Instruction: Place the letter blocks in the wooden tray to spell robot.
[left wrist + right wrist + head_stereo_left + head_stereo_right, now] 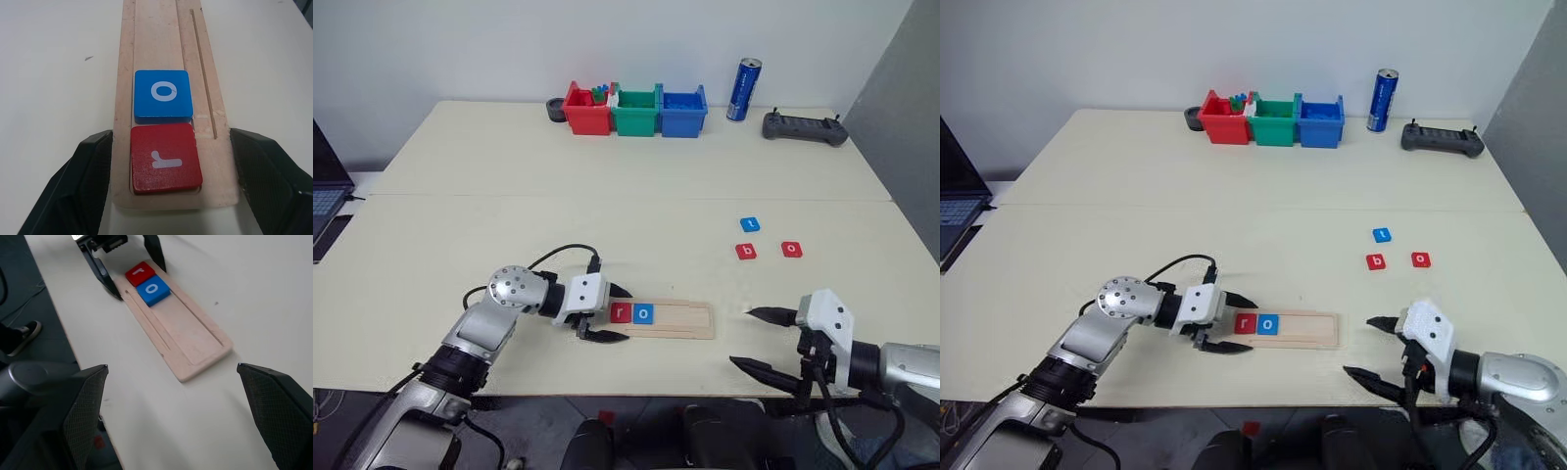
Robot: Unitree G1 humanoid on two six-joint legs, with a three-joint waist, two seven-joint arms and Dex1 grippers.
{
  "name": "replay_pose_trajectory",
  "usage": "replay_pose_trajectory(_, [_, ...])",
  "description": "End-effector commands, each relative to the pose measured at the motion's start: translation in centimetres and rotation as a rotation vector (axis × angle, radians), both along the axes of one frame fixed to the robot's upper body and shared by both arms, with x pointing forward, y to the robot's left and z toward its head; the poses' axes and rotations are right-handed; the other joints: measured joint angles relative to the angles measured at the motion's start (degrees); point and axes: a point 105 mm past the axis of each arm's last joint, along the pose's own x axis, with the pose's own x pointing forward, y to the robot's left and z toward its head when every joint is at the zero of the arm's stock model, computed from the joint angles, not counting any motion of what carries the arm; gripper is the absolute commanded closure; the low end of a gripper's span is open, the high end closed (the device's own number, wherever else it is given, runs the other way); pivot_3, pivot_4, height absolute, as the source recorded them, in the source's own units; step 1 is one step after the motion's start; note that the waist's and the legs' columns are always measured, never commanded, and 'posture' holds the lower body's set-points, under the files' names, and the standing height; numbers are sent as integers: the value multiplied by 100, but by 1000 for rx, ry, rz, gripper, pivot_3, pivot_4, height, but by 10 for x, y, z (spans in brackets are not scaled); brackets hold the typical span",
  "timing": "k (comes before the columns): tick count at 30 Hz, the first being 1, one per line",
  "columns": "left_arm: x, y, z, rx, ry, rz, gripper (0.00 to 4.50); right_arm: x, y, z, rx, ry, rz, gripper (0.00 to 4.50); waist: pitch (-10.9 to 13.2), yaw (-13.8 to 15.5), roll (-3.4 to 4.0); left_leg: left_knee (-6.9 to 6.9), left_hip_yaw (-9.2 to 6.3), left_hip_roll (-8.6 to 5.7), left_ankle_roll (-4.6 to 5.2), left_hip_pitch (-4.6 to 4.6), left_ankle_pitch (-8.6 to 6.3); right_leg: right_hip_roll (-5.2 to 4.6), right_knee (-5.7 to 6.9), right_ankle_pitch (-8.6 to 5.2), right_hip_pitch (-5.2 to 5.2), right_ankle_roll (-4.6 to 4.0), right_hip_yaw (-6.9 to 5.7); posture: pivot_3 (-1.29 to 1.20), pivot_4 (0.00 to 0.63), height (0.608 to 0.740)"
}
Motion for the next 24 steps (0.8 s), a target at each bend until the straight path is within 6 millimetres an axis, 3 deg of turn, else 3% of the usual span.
replay_pose_trajectory(1, [0,9,-8,56,32,12,1116,2,-8,9,-19,-39,-9,0,0,-4,0,0,0,0,0,1,0,1,0,0,0,0,0,0,150,740])
replay_pose_trajectory(13, [-3,13,-20,88,75,18,1116,5,-6,12,1,-46,-10,0,-2,-11,3,-1,-1,1,1,4,0,2,2,0,1,0,0,0,150,740])
replay_pose_trajectory(15, [-2,13,-18,77,89,25,400,6,-5,13,5,-48,-11,0,-3,-14,4,-1,-1,1,1,4,0,2,2,0,2,0,0,0,150,740])
replay_pose_trajectory(17, [-3,13,-18,77,90,21,25,6,-4,13,7,-49,-11,0,-4,-20,4,-1,-1,2,1,4,0,3,3,0,2,0,0,0,150,740])
replay_pose_trajectory(24, [-6,18,-12,73,58,9,25,7,-2,14,16,-50,-10,0,-4,-48,5,-2,-1,2,1,4,0,3,2,0,2,-1,0,0,150,740])
